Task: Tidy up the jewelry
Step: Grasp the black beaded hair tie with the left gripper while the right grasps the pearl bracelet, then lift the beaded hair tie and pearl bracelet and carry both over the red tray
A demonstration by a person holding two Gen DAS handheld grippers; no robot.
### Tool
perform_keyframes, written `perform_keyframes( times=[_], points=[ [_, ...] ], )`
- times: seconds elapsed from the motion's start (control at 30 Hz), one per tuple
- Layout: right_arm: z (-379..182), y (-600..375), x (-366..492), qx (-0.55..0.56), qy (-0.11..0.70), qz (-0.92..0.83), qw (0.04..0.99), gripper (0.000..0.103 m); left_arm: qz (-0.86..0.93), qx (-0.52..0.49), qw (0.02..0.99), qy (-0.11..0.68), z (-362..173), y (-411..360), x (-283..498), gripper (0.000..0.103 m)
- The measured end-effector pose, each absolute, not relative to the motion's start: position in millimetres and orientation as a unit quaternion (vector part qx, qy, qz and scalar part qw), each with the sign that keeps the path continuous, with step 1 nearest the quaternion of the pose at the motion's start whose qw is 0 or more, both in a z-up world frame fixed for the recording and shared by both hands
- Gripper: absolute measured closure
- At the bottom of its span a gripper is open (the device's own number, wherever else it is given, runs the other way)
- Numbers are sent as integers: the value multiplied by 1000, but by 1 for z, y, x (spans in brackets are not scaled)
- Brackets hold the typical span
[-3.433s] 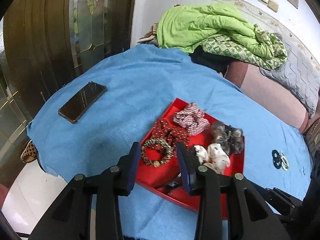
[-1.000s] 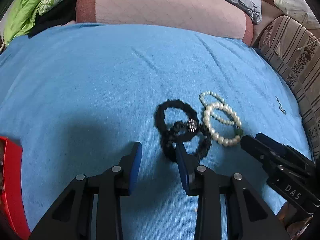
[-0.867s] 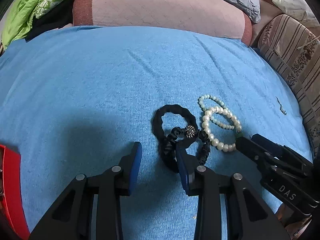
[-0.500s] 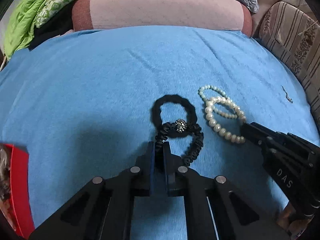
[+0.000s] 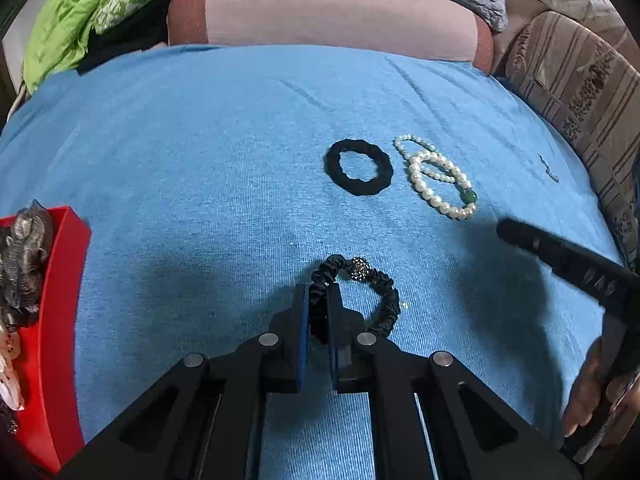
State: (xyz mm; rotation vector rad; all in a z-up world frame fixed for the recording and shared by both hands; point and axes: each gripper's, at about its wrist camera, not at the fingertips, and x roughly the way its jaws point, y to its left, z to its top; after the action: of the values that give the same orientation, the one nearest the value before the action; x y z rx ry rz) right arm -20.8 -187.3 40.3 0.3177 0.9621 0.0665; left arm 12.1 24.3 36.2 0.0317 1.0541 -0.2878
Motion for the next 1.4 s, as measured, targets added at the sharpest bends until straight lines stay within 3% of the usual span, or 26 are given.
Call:
perform_keyframes(
  times=[0.03,0.27,0.4,0.43,0.47,0.57,0.97,1.4],
  points=[
    [43,-189,-15,160,453,31,876,50,-136,10,854,501,35,25,14,95],
    [39,-166,29,113,459,17,881,50,-136,4,855,501,27,19,29,94],
    [25,-159,41,87,468,-2,879,53,-139,2,857,496,25,16,30,87],
    [25,-158,42,82,464,-6,882,56,-137,3,859,494,24,14,31,87],
    [24,-156,43,76,463,-11,883,68,-134,8,860,492,24,13,30,87],
    [25,-156,41,70,459,-12,885,90,-131,27,860,492,25,7,27,96],
    [44,-164,-20,123,451,24,884,90,-147,3,859,490,53,23,-12,96],
    [79,-141,-84,100,435,34,894,90,-139,-5,882,450,100,44,-76,96]
  ],
)
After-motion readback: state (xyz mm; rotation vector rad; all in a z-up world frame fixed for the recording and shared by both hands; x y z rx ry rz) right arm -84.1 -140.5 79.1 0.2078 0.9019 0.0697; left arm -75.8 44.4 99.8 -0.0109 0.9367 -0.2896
